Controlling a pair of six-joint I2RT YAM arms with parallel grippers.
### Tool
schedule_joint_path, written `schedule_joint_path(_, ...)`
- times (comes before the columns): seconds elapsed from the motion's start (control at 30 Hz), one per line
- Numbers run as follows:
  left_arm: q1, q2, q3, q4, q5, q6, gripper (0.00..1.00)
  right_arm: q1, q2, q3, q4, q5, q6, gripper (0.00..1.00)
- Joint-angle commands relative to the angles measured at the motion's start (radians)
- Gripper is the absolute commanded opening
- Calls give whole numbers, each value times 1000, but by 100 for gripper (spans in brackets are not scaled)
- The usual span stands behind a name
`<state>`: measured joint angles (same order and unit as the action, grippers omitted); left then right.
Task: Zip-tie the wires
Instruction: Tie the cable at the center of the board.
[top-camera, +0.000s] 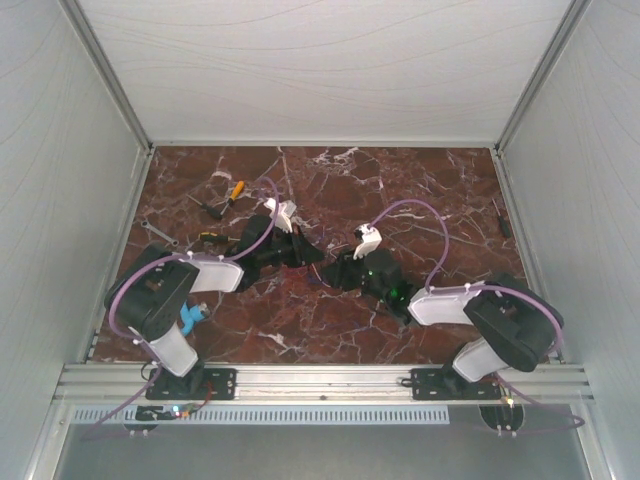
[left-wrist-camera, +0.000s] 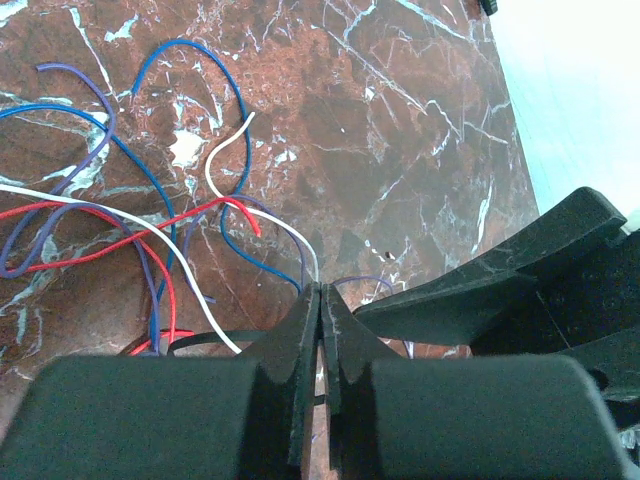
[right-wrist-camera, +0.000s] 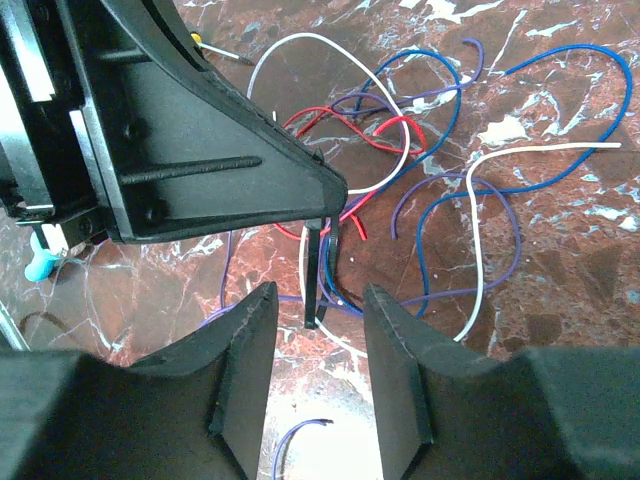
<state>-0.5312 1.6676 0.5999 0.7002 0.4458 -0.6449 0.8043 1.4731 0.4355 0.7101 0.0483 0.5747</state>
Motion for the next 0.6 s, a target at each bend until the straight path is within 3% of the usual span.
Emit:
schedule_joint_path(0.0, -4, -21, 7, 25, -15, -30, 0, 10, 36, 32, 97, 25, 27, 36)
schedule_joint_path(0.57, -4, -26, 8, 22, -8, -38, 0, 15, 165, 99, 164, 74, 0, 30)
